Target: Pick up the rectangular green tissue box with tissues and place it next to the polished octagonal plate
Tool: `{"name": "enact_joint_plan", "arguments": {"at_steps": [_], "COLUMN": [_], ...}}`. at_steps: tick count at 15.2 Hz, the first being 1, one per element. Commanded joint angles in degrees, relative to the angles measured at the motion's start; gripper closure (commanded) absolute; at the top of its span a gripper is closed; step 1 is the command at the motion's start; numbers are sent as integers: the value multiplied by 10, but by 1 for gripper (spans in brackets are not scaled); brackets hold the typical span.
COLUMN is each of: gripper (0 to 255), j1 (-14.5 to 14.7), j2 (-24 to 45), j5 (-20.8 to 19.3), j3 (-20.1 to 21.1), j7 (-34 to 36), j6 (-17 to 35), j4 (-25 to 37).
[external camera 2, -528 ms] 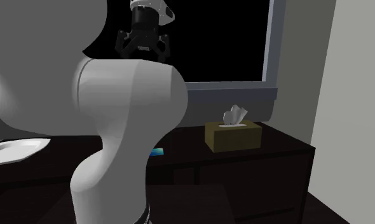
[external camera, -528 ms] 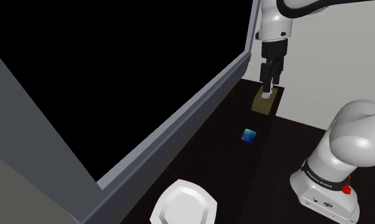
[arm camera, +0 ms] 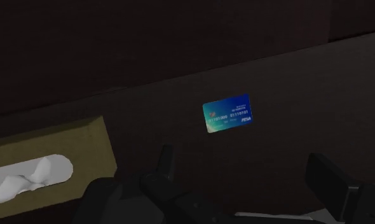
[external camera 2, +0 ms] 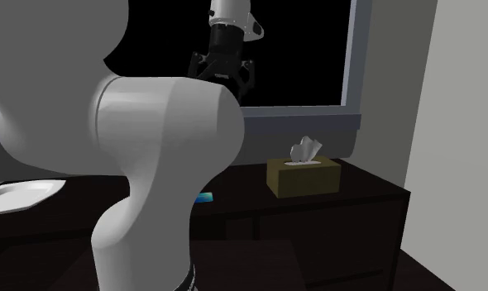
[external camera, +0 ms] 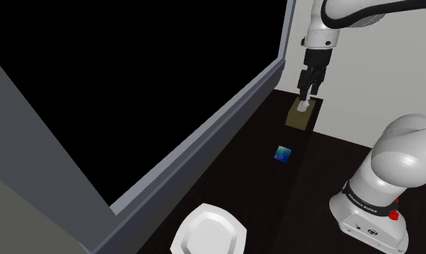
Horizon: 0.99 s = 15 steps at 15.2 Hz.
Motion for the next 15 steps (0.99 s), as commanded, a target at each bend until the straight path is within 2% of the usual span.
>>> {"name": "enact_joint_plan", "arguments": {"at_steps": [1, 9, 12, 15], "gripper": [0, 0, 0, 0], "j1": [-14, -50, -49, -36], "j2": [6, 72, 111, 156], "j5": [-5, 2, 24, 62], "j3": [-30, -164, -221, -284], "j7": [-18, -106, -149, -200], "j6": [37, 178, 228, 273], "j4": [-11, -21, -13, 1]}}
